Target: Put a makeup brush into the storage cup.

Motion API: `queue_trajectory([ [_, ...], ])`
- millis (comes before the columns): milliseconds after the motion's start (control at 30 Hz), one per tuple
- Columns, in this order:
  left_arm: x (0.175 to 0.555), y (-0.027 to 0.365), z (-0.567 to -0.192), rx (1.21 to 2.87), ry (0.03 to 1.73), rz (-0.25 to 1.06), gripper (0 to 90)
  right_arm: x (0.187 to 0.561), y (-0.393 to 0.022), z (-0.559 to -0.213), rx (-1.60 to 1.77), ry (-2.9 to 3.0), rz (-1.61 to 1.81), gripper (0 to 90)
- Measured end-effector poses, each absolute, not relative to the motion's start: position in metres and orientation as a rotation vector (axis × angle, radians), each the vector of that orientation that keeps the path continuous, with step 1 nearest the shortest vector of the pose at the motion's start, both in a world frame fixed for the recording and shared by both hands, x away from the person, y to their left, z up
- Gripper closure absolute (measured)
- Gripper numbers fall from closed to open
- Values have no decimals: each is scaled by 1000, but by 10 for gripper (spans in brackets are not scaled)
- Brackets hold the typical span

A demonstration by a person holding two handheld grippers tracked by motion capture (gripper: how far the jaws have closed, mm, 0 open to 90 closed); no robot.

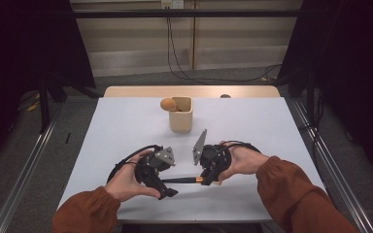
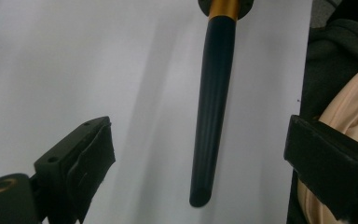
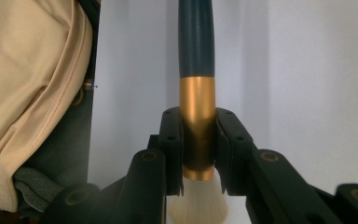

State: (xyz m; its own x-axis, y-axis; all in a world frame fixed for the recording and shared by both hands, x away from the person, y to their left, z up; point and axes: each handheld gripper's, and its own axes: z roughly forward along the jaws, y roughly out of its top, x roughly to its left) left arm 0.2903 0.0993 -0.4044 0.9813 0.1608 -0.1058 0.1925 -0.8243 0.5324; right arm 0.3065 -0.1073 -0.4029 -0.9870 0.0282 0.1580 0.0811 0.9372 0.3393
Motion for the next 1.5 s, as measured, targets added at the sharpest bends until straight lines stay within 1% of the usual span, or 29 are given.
queue_trajectory([
  [200, 290, 92, -407, 2548, 233, -90, 170, 307, -104, -404, -73, -2940, -535, 745],
  [267, 291, 90, -407, 2549, 221, -94, 212, 306, -103, -405, -74, -2939, -529, 745],
  [433, 291, 86, -409, 2533, 222, -111, 262, 305, -101, -405, -75, -2939, -535, 745],
  [467, 291, 85, -411, 2531, 223, -115, 289, 305, -101, -405, -74, -2939, -538, 745],
  [533, 291, 84, -414, 2534, 216, -112, 310, 305, -100, -405, -80, -2945, -547, 745],
  [567, 290, 85, -415, 2530, 221, -105, 334, 305, -100, -404, -75, -2945, -551, 745],
  [767, 292, 85, -418, 2520, 238, -143, 396, 305, -97, -404, -72, -2942, -562, 745],
  [933, 292, 84, -418, 2496, 246, -144, 471, 305, -95, -406, -58, -2941, -571, 745],
  [1100, 293, 83, -419, 2492, 248, -153, 520, 304, -94, -406, -66, -2939, -561, 745],
  [1167, 293, 83, -418, 2479, 247, -143, 564, 304, -93, -407, -60, -2938, -564, 745],
  [1233, 293, 83, -418, 2476, 243, -143, 584, 304, -93, -407, -62, -2939, -563, 745],
  [1267, 293, 84, -418, 2475, 244, -120, 604, 304, -93, -407, -62, -2939, -565, 745],
  [1300, 294, 84, -418, 2469, 249, -142, 612, 304, -93, -407, -59, -2940, -571, 745],
  [1367, 293, 84, -418, 2469, 250, -139, 650, 304, -93, -407, -63, -2943, -572, 745],
  [1500, 293, 83, -419, 2466, 247, -156, 669, 305, -93, -408, -58, -2946, -577, 745],
])
